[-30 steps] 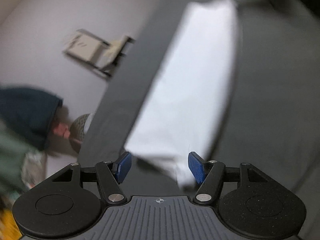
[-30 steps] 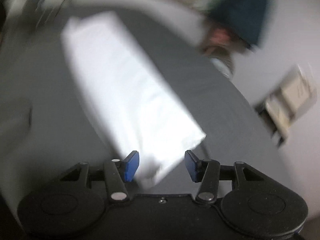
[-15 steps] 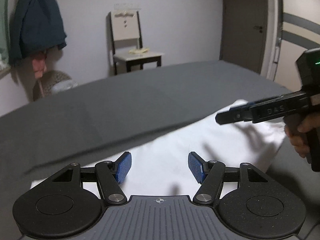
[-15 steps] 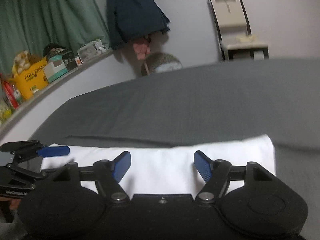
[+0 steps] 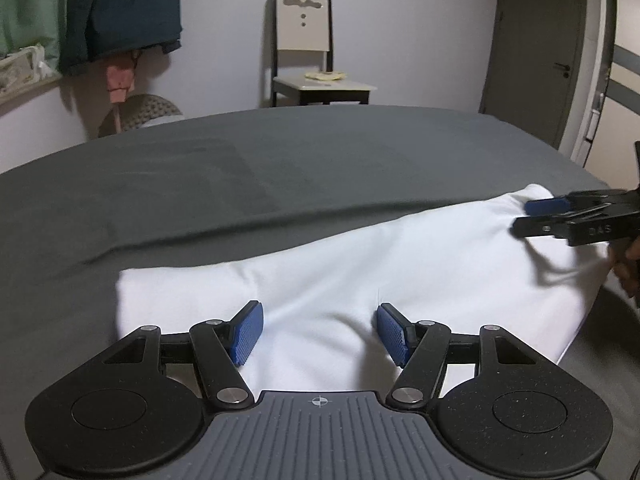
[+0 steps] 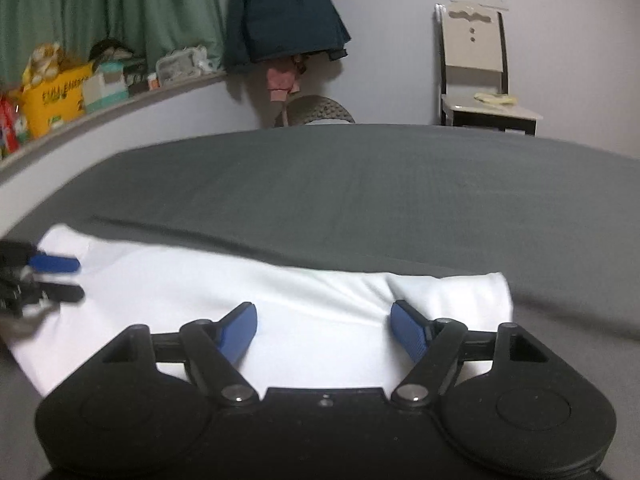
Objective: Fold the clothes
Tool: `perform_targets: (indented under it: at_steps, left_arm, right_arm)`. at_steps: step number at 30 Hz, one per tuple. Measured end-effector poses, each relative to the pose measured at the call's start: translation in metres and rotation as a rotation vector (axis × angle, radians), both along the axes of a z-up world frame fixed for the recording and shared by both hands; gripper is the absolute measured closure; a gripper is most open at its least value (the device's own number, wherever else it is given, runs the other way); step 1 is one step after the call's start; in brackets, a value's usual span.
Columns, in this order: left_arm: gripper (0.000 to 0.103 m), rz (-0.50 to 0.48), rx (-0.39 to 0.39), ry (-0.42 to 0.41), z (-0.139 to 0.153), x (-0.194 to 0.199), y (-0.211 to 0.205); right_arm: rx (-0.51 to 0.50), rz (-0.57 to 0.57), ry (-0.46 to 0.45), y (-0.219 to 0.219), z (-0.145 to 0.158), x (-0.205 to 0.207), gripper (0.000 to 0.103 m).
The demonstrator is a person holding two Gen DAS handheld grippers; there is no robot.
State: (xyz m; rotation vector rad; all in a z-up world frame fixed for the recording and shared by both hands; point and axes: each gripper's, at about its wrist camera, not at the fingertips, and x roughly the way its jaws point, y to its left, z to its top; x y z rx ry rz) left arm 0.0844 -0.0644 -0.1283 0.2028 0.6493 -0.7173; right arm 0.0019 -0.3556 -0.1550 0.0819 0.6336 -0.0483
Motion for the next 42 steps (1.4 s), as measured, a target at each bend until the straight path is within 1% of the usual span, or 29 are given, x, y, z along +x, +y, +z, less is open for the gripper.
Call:
perform_targets:
  at_steps: [1, 3, 4, 6, 8, 9, 10, 12, 13, 15, 18, 20, 21, 23, 24, 25, 27, 28, 29, 31, 32, 34, 36, 38, 40, 42]
  left_arm:
    - [0.039, 0.011, 0.018, -0.008, 0.003, -0.001, 0.003]
    - [0.039, 0.05, 0.048, -0.013, 0.01, -0.003, 0.01]
    - [0.039, 0.088, 0.078, -0.01, 0.011, -0.004, 0.014]
    - [0.039, 0.136, 0.091, 0.01, 0.018, -0.004, 0.021]
    - [0.039, 0.168, 0.092, 0.016, 0.028, -0.007, 0.026]
    - [0.039, 0.159, 0.077, 0.004, 0.034, -0.012, 0.026]
    - [0.039, 0.133, 0.053, -0.007, 0.039, -0.018, 0.027]
    - [0.039, 0.082, 0.057, 0.022, 0.039, -0.026, 0.023]
    - [0.039, 0.057, 0.059, 0.037, 0.039, -0.03, 0.021]
    - [0.039, 0.056, 0.146, 0.072, 0.027, -0.032, 0.018]
    - [0.039, 0.081, 0.2, 0.112, 0.017, -0.032, 0.028]
    - [0.039, 0.136, 0.19, 0.136, 0.021, -0.031, 0.036]
    - [0.039, 0.166, 0.205, 0.145, 0.022, -0.03, 0.039]
    - [0.039, 0.207, 0.214, 0.137, 0.027, -0.029, 0.043]
    - [0.039, 0.226, 0.206, 0.114, 0.031, -0.031, 0.044]
    - [0.039, 0.232, 0.178, 0.086, 0.037, -0.034, 0.043]
    - [0.039, 0.215, 0.094, 0.028, 0.052, -0.04, 0.037]
    - [0.039, 0.193, 0.046, 0.0, 0.06, -0.045, 0.03]
    - [0.039, 0.163, 0.027, -0.007, 0.061, -0.048, 0.019]
    - [0.039, 0.102, -0.012, -0.022, 0.065, -0.055, -0.002]
    - [0.039, 0.072, -0.031, -0.029, 0.067, -0.059, -0.012]
    - [0.039, 0.042, -0.032, -0.041, 0.058, -0.065, -0.039]
    - [0.039, 0.068, -0.06, -0.036, 0.048, -0.069, -0.056]
    - [0.039, 0.1, -0.081, -0.017, 0.041, -0.068, -0.075]
    - [0.039, 0.13, -0.093, 0.0, 0.037, -0.063, -0.093]
    - [0.039, 0.124, -0.132, 0.01, 0.031, -0.064, -0.101]
  right_arm:
    - [-0.025, -0.011, 0.008, 0.001, 0.002, -0.001, 0.031]
    - [-0.054, -0.071, 0.03, -0.004, 0.005, -0.012, 0.029]
    - [-0.032, -0.096, 0.035, -0.009, 0.007, -0.016, 0.024]
    - [0.016, -0.135, 0.042, -0.018, 0.013, -0.024, 0.024]
    - [0.113, -0.089, 0.024, -0.021, 0.02, -0.034, 0.024]
    - [0.154, -0.061, 0.015, -0.022, 0.023, -0.038, 0.025]
    - [0.168, -0.016, 0.009, -0.018, 0.025, -0.042, 0.025]
    - [0.169, 0.049, 0.029, -0.01, 0.023, -0.046, 0.025]
    - [0.172, 0.05, 0.06, -0.008, 0.02, -0.046, 0.025]
    - [0.174, 0.045, 0.121, -0.007, 0.013, -0.046, 0.025]
    - [0.124, -0.055, 0.158, -0.019, 0.009, -0.053, 0.025]
    - [0.084, -0.159, 0.184, -0.03, 0.008, -0.06, 0.025]
    - [0.103, -0.195, 0.18, -0.036, 0.008, -0.062, 0.025]
    - [0.141, -0.26, 0.168, -0.047, 0.009, -0.067, 0.025]
    - [0.168, -0.26, 0.143, -0.049, 0.014, -0.068, 0.025]
    - [0.196, -0.261, 0.118, -0.051, 0.018, -0.068, 0.025]
    - [0.225, -0.232, 0.061, -0.049, 0.026, -0.068, 0.024]
    - [0.231, -0.2, 0.026, -0.044, 0.029, -0.065, 0.022]
    - [0.238, -0.171, -0.003, -0.039, 0.032, -0.062, 0.018]
    - [0.253, -0.137, -0.024, -0.028, 0.035, -0.051, 0.012]
    - [0.259, -0.126, -0.03, -0.023, 0.036, -0.046, 0.011]
    - [0.254, -0.145, -0.014, -0.02, 0.035, -0.038, 0.01]
    - [0.227, -0.172, -0.005, -0.02, 0.035, -0.033, 0.009]
    - [0.184, -0.199, -0.006, -0.023, 0.035, -0.031, 0.001]
    - [0.151, -0.218, -0.014, -0.029, 0.037, -0.031, 0.0]
    - [0.163, -0.223, -0.016, -0.037, 0.037, -0.034, 0.0]
